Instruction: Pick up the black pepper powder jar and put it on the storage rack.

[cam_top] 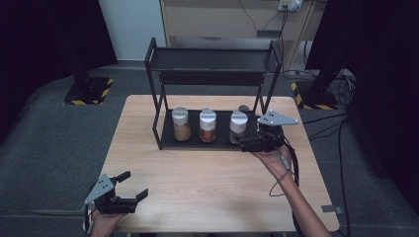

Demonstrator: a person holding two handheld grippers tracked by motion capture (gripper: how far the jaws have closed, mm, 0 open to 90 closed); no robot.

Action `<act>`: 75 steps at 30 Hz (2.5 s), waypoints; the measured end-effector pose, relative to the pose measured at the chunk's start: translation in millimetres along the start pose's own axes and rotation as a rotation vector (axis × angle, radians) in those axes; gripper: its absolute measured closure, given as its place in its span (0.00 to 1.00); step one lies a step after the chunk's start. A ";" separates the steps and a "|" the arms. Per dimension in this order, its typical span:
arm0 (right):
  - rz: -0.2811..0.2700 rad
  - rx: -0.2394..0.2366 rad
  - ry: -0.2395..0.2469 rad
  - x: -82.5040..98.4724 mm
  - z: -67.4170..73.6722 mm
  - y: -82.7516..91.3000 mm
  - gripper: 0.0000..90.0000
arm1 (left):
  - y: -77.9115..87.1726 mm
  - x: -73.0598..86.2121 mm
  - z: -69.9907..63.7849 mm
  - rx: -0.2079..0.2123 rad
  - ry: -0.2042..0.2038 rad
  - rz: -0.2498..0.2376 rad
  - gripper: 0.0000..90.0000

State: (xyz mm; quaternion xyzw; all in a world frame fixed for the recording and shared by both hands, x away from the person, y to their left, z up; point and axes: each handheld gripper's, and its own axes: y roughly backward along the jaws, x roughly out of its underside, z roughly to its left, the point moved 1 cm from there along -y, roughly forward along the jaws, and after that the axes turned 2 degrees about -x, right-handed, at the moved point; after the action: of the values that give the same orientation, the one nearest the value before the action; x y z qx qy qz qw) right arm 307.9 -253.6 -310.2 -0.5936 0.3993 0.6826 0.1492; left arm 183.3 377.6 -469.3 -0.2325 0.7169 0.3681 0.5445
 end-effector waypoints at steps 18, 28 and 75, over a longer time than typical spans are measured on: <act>-0.056 0.040 -0.005 24.4 7.0 82.9 0.06 | 1.0 0.4 -0.1 0.000 0.004 -0.006 0.00; -0.068 0.083 -0.035 47.7 12.5 118.2 0.06 | 4.3 2.1 -0.2 0.004 0.013 -0.027 0.00; -0.059 0.147 -0.085 158.1 27.8 101.0 0.06 | 5.5 1.1 -2.2 0.012 -0.012 -0.036 0.00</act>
State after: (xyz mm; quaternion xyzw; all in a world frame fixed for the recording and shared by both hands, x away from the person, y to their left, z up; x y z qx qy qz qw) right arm 180.6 -340.6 -420.6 -0.5629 0.4240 0.6714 0.2293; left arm 177.5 379.4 -468.5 -0.2398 0.7117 0.3551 0.5566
